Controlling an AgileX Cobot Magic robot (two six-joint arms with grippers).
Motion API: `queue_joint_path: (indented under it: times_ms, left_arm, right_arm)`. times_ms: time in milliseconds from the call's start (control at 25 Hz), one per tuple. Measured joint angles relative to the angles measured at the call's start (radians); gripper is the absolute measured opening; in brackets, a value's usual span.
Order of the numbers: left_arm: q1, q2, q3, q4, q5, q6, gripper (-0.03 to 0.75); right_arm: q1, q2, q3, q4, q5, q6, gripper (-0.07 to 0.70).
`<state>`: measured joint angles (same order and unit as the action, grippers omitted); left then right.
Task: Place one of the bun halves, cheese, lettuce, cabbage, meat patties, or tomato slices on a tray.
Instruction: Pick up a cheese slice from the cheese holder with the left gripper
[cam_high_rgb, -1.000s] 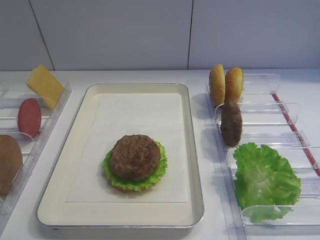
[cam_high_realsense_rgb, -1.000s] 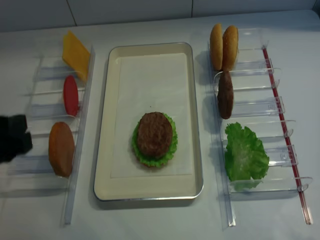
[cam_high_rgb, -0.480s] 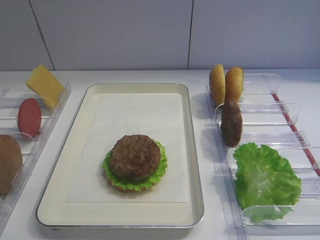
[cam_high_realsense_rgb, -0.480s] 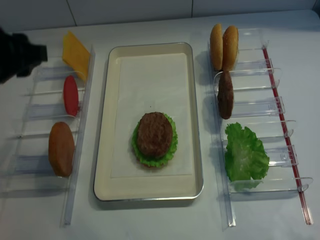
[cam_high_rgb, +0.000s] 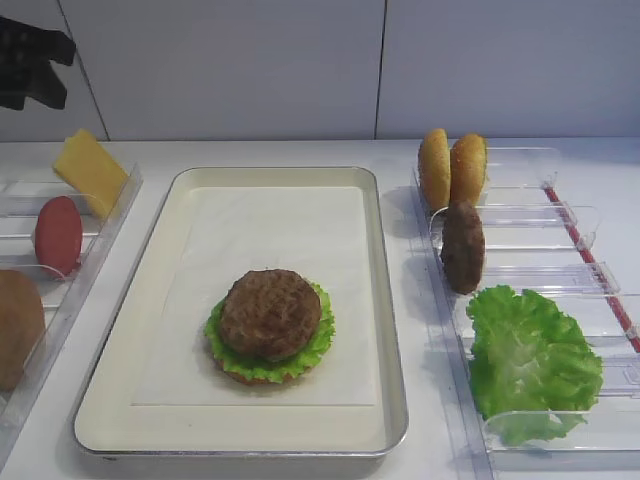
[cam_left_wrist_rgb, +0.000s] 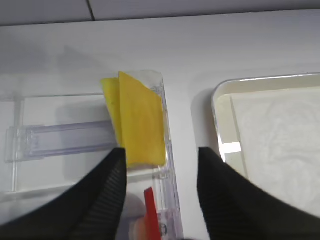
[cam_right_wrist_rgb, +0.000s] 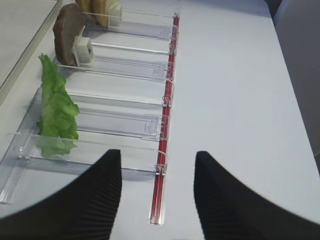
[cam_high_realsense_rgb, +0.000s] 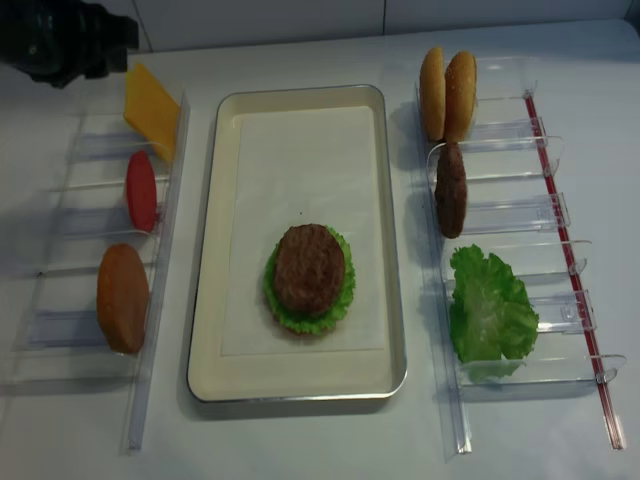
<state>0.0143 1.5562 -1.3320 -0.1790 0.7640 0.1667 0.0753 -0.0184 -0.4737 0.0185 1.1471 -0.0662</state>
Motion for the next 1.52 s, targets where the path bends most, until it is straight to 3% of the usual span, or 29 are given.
queue_joint_path:
  times_ms: [560,960,1520]
  left_arm:
    - [0.026,0.303,-0.266,-0.031,-0.002,0.023,0.298]
    - [0.060,0.387,-0.285,-0.164,0.004,0.169,0.298]
    - [0.060,0.424,-0.285,-0.167,0.088,0.182,0.298]
  right_arm:
    - [0.000,0.000,0.000,-0.002,0.000,0.005,0.368]
    - [0.000,0.000,0.000,-0.002,0.000,0.006,0.368]
    - [0.000,0.000,0.000,-0.002,0.000,0.006,0.368]
